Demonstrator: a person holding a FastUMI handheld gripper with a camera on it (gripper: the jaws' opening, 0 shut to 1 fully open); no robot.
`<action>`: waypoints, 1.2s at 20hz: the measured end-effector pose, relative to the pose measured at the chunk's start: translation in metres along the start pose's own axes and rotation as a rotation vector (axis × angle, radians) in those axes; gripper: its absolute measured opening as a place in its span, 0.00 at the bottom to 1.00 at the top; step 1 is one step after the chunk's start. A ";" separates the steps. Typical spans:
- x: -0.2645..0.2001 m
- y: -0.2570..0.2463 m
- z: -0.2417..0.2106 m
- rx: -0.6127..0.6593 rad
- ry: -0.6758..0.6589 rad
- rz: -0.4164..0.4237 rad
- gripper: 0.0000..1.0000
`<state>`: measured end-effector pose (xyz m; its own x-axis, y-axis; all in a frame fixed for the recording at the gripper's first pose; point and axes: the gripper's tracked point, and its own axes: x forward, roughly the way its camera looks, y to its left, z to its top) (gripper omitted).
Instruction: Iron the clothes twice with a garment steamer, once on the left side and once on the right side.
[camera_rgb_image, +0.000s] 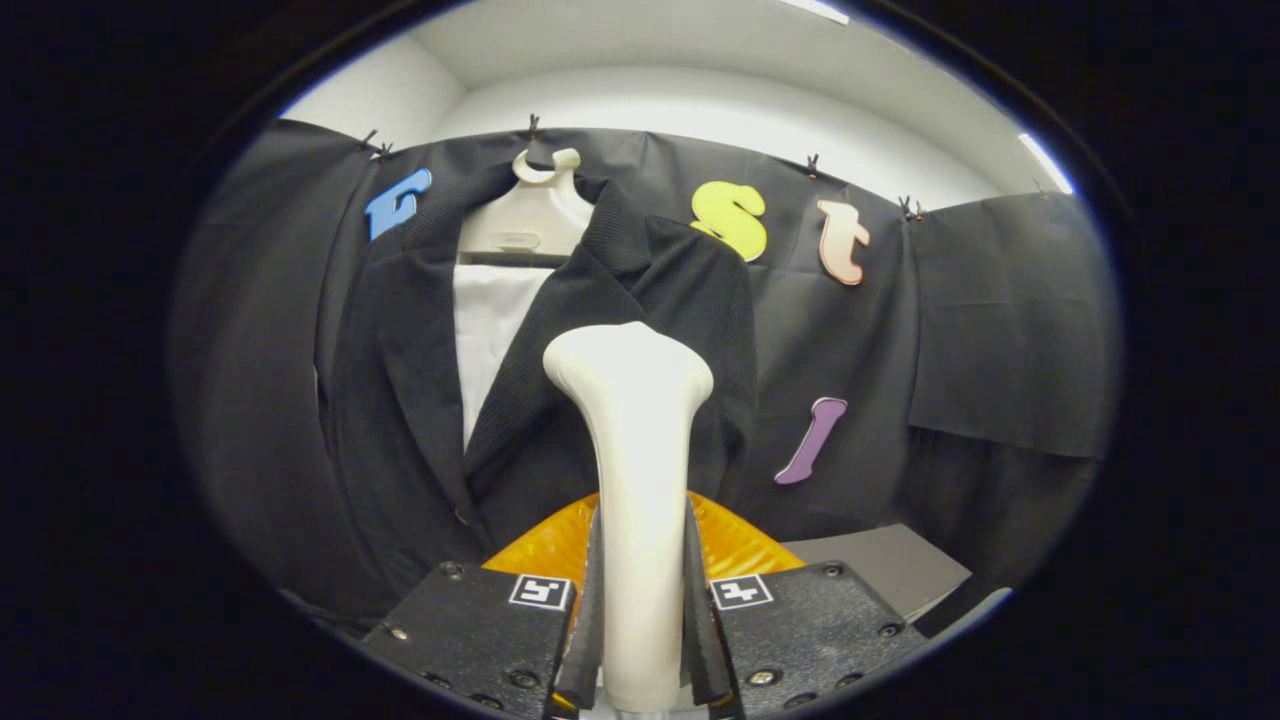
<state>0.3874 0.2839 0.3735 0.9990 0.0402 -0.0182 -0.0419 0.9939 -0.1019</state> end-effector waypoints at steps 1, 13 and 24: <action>0.000 0.001 -0.004 -0.002 0.005 0.001 0.38; -0.004 0.006 -0.063 -0.020 0.088 0.013 0.38; -0.013 0.007 -0.131 -0.049 0.180 0.016 0.37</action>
<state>0.3727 0.2768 0.2423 0.9798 0.0330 -0.1973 -0.0631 0.9870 -0.1479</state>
